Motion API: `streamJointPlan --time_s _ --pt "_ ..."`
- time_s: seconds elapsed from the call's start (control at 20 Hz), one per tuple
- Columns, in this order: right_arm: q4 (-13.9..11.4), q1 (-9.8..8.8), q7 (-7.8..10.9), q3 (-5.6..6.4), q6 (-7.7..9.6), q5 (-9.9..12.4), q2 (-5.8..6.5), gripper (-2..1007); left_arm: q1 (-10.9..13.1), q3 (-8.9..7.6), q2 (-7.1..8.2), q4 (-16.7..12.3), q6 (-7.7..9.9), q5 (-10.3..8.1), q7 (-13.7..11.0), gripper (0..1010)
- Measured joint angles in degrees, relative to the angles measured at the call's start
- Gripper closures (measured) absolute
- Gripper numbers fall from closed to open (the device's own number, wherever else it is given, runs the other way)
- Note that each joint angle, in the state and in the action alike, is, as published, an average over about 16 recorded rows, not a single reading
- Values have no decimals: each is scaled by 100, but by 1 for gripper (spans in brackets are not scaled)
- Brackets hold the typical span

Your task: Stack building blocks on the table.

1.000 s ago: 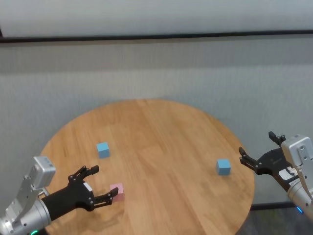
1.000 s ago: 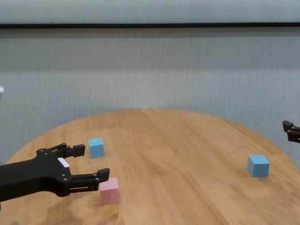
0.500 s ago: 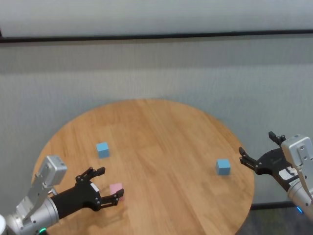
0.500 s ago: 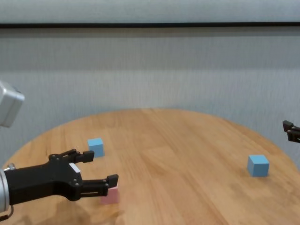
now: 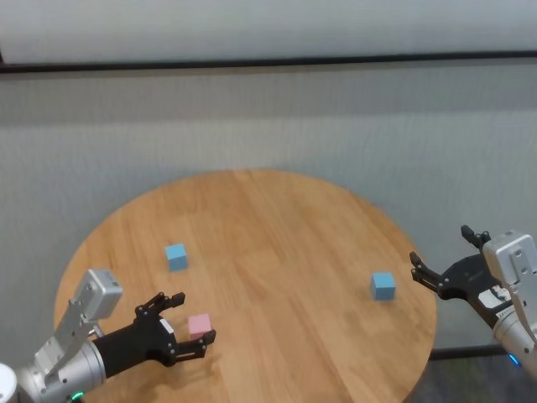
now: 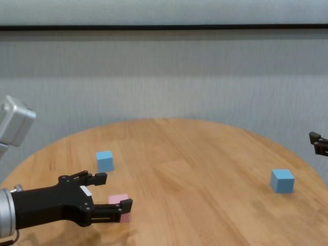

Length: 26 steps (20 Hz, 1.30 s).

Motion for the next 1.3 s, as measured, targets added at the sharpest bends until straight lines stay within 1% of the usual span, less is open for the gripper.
streamJointPlan --time_s 0.3,0.9,1.3 --pt "0 0 0 0 0 0 0 0 -37 -11 -61 82 6 105 -59 7" --pt "0 0 0 0 0 0 0 0 -108 -15 -187 244 -17 398 -101 7" --pt "0 0 0 0 0 0 0 0 -185 -38 -299 449 -80 492 -163 7"
